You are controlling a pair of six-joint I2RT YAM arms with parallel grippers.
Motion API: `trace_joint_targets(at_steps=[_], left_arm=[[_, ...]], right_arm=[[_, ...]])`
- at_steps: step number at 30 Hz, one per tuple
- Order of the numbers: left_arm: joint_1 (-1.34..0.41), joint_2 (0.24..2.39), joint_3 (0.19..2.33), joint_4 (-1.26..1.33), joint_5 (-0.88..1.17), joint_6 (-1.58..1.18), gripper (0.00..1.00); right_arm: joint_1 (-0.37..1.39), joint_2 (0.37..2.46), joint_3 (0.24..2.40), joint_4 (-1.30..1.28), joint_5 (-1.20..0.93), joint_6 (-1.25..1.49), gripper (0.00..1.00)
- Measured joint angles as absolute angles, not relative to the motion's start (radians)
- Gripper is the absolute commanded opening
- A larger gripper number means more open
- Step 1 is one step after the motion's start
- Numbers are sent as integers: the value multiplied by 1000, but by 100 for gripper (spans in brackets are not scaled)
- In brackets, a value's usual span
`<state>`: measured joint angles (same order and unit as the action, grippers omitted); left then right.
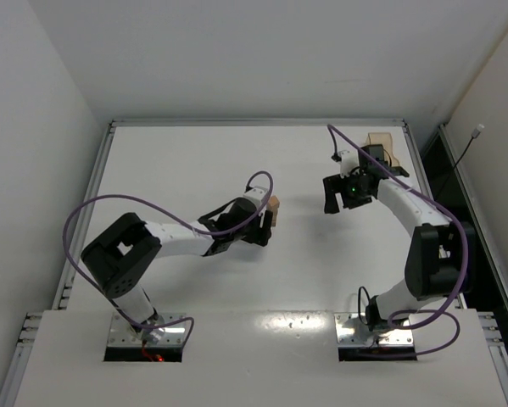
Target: Build the wood block tower
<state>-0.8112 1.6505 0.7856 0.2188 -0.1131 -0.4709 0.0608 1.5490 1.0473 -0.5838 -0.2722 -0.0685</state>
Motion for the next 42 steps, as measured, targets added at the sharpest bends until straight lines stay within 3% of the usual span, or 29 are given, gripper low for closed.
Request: trace_joint_targets(at_steps=[20,26,30,42], left_arm=[[-836,1721,844,218,-129,-471,56],[-836,1733,848,214,-138,-471,48],[-836,1733,850,210,-153,-471,30],[-836,1730,850,207,-196,-465,11]], right_arm=[[32,1549,1047,-584,-278,-68,75],[28,1549,1047,-584,-284,-68,75],[24,1549,1047,-584,-290,-68,75],[21,1549,1047,-583,-292,-68,75]])
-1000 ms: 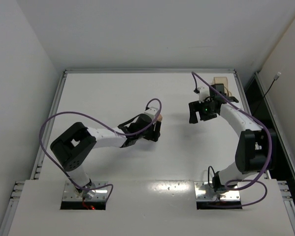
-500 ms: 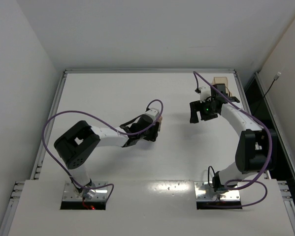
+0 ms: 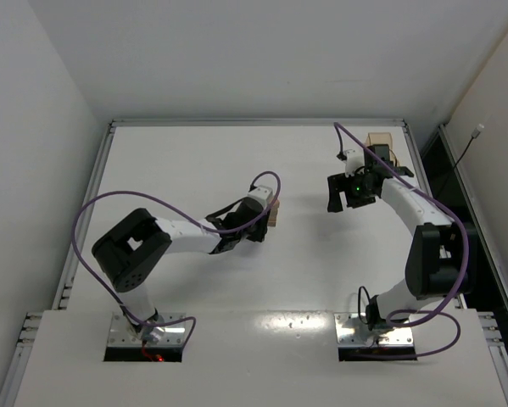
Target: Build the wood block tower
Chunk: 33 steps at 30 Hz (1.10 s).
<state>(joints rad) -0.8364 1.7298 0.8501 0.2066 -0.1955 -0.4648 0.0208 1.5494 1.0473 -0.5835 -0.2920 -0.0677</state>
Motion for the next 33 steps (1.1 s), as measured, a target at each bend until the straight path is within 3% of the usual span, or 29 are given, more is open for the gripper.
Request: trace_joint_targets(at_steps=[15,22,33], left_arm=[[-794,1572,724,128,-244,-437,0],[-649,1571,727,93,-244,-434,0],[-574,1624,833,30,-201,-376,0]], right_arm=[[21,1550,1049,-584,-292,-68,75],[21,1552,1049,-584,-292,-68,75],[21,1559,1053,-584,-292,-68,75]])
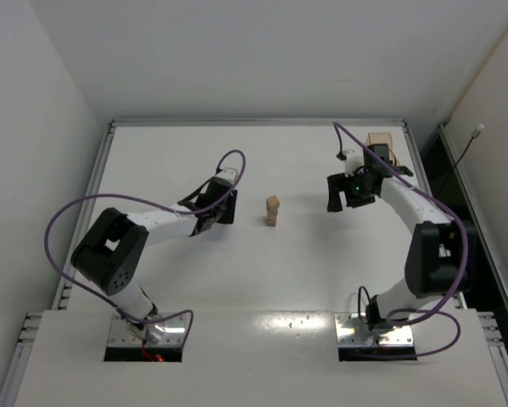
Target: Build the wood block tower
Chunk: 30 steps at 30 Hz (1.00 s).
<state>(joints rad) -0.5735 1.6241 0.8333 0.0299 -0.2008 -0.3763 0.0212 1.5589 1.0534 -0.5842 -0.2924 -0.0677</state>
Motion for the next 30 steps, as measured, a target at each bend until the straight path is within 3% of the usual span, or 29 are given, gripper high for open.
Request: trace_joint_targets(at_steps=[12,30], left_arm=[[-569,1642,971,-23,-142,-312,0],[-537,1751,977,-23,-54,-293,2]], right_arm=[[21,1567,1054,-584,-292,-68,75],[21,1567,1065,-586,-292,-68,75]])
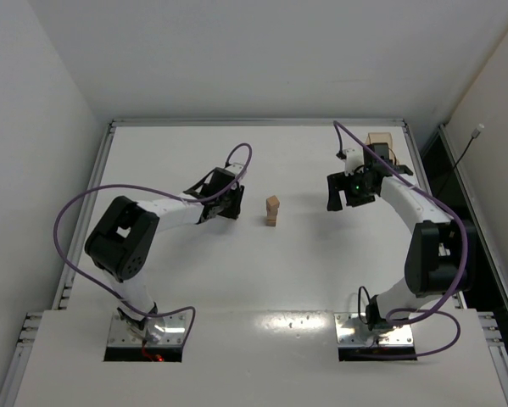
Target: Build the wood block tower
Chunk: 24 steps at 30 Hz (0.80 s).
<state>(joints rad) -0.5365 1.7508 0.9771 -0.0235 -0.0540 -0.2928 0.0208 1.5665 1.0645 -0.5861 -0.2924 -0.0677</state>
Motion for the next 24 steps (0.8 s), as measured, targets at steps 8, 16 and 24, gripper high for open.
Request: trace_joint_targets(at_steps=[8,16,24], left_arm=[[-534,1753,981,-23,-53,-287,34],[-533,1753,981,-29,-47,-274,46],[-533,1753,981,-30,-45,-270,46]], right_arm=[[21,1572,1065,-590,-292,-68,75],[21,1572,1065,-596,-292,-68,75],[21,1572,1065,-599,-292,-68,75]])
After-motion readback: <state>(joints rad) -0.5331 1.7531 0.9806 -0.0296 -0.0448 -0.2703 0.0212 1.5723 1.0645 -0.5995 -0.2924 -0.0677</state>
